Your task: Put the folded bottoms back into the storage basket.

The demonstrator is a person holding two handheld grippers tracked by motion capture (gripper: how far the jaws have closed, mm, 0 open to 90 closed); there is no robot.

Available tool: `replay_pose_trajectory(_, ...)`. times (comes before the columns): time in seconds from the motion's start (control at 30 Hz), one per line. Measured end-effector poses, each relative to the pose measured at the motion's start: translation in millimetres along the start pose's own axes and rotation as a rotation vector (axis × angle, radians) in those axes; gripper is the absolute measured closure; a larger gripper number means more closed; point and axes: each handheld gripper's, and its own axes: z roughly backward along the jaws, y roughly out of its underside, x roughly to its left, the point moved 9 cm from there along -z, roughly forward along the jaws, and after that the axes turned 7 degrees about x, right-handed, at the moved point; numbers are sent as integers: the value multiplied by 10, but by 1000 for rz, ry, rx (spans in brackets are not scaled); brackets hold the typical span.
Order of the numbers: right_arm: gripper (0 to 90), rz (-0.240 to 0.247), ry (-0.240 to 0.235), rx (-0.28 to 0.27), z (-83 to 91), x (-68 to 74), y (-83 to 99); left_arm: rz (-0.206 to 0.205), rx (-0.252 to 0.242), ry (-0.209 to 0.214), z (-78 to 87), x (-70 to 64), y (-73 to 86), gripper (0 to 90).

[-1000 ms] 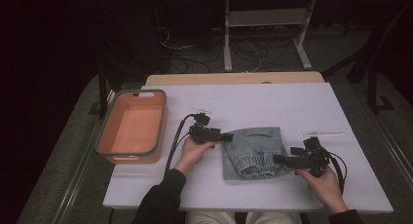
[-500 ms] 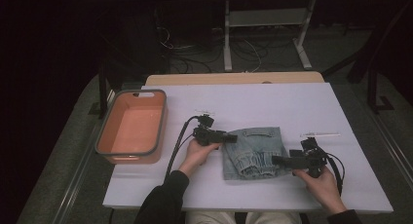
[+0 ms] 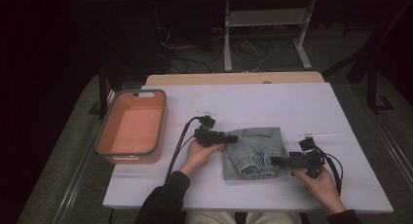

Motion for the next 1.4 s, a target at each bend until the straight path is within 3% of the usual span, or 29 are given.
replay_pose_trajectory(0.53,20,-53,-36,42,-38,26,52,0,-7,9,16,11,-1,492)
replay_pose_trajectory(0.83,145,-108,-80,65,-25,63,68,-1,-17,18,31,7,-8,580)
replay_pose_trajectory(1.13,296,-93,-142,107,-45,112,96,-7,-25,27,38,-5,-12,657)
replay_pose_trajectory(1.27,433,-74,-184,116,-50,151,100,-14,-29,26,37,-14,-15,677)
replay_pose_trajectory(1.4,521,-44,-188,126,-49,163,105,-20,-34,27,35,-28,-20,693)
